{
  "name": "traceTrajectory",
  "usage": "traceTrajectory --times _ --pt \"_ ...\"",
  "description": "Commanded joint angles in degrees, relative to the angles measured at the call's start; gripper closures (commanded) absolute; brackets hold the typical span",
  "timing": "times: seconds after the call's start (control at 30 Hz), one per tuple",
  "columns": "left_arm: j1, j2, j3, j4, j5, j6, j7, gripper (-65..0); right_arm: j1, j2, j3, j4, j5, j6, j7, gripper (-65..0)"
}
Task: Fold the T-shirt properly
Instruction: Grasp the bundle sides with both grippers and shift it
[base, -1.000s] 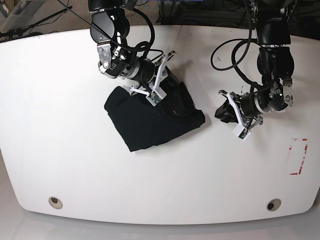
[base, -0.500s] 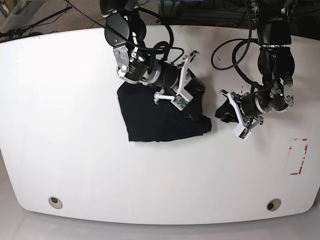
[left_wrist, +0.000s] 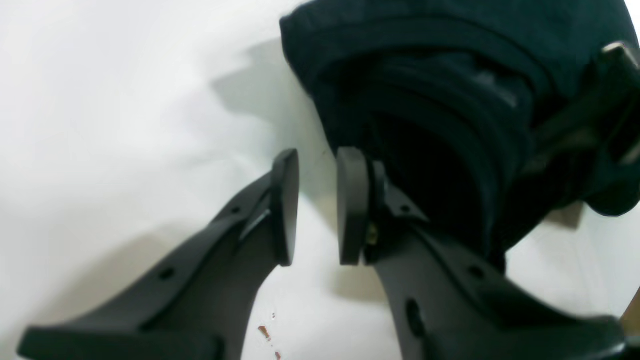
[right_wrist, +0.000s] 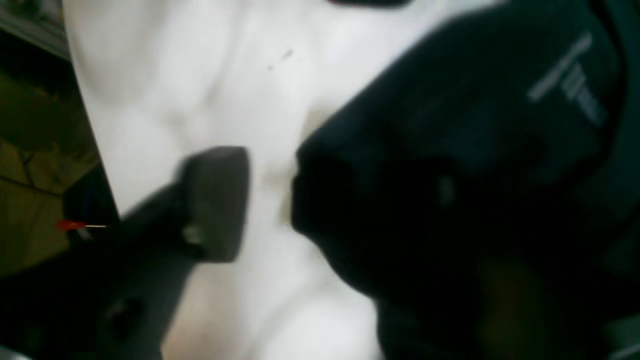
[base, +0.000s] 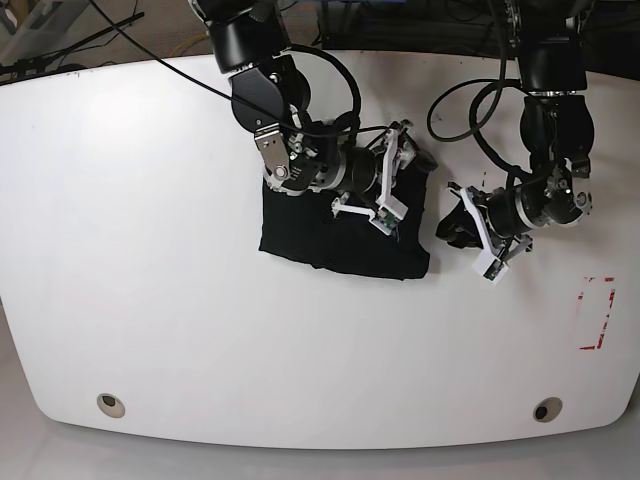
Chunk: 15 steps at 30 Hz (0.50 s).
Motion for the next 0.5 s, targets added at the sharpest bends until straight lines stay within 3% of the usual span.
traceTrajectory --times 0.0,0.2,0.27,0.47 --pt "-1.7 -2.0 -0.2 1.2 -1.2 -0.3 -1.0 -12.1 1.0 1.0 0.1 4.9 1.3 0.4 1.7 -47.1" --pt "-4.3 -3.0 -0.2 1.2 -0.9 -0.3 -1.0 -12.1 0.2 6.5 2.1 11.0 12.1 0.5 1.7 -47.1" --pt "-5.4 -3.9 0.1 1.2 -1.2 -0.3 -1.0 -12.1 1.0 7.9 6.2 11.0 17.2 0.5 1.7 -47.1" --pt "-6.9 -4.0 4.6 5.7 -0.9 -0.3 -1.0 -12.1 2.9 13.3 14.3 8.3 24.5 0.5 1.7 -42.5"
